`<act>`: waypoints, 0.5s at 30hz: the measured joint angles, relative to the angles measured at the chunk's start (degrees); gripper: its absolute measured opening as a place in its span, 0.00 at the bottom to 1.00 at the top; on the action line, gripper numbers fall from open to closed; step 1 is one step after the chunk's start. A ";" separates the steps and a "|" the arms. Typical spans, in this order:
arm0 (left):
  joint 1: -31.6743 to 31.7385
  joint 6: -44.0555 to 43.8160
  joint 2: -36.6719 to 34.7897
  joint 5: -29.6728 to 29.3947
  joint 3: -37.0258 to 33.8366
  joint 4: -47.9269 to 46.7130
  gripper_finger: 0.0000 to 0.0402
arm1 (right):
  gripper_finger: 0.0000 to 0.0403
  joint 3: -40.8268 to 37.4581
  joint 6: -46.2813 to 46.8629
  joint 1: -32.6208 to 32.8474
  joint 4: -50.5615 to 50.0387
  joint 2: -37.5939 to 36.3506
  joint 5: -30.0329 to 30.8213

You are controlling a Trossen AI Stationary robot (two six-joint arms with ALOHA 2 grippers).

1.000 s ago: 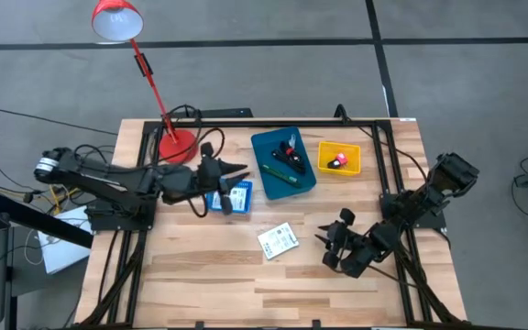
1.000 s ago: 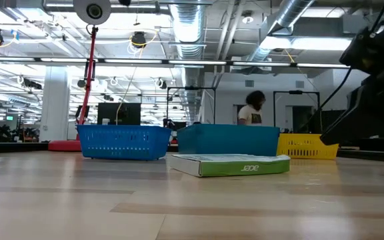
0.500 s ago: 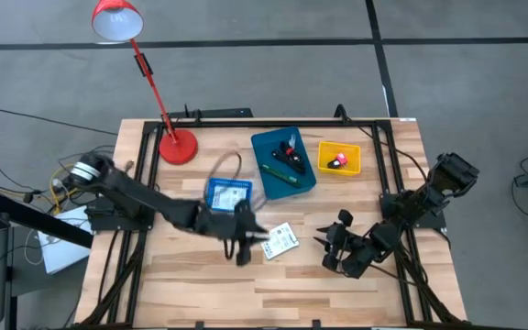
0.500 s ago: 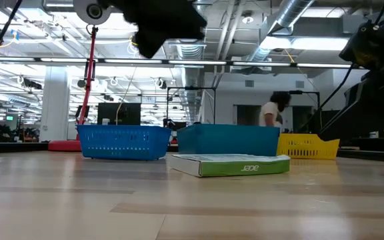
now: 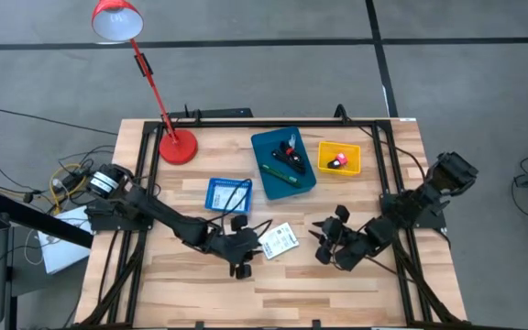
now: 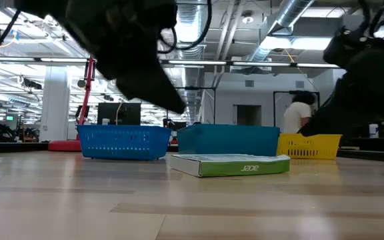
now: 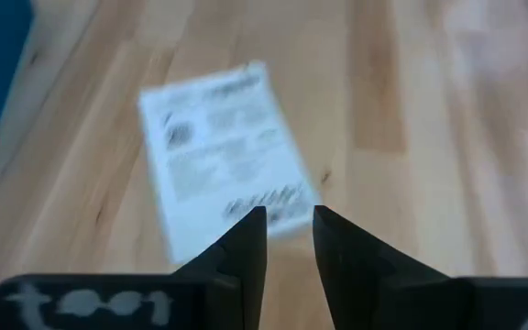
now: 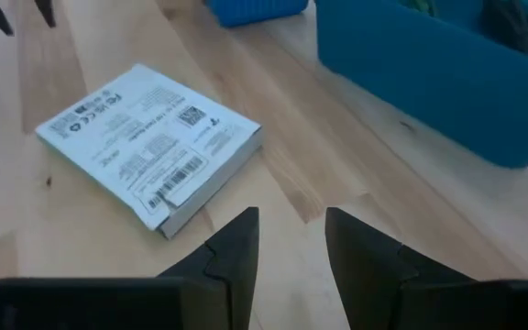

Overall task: Pick and place items into bin
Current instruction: Put the white card reader box into the blue basket

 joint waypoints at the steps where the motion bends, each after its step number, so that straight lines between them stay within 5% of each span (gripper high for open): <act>1: 0.04 -1.26 0.00 -0.19 0.00 -1.52 0.20 | 0.30 0.02 0.00 -0.51 0.28 0.00 -0.73; 15: -0.57 -9.07 -0.07 -0.14 0.02 -12.11 0.20 | 0.30 0.02 -10.08 -4.68 5.51 0.00 -13.43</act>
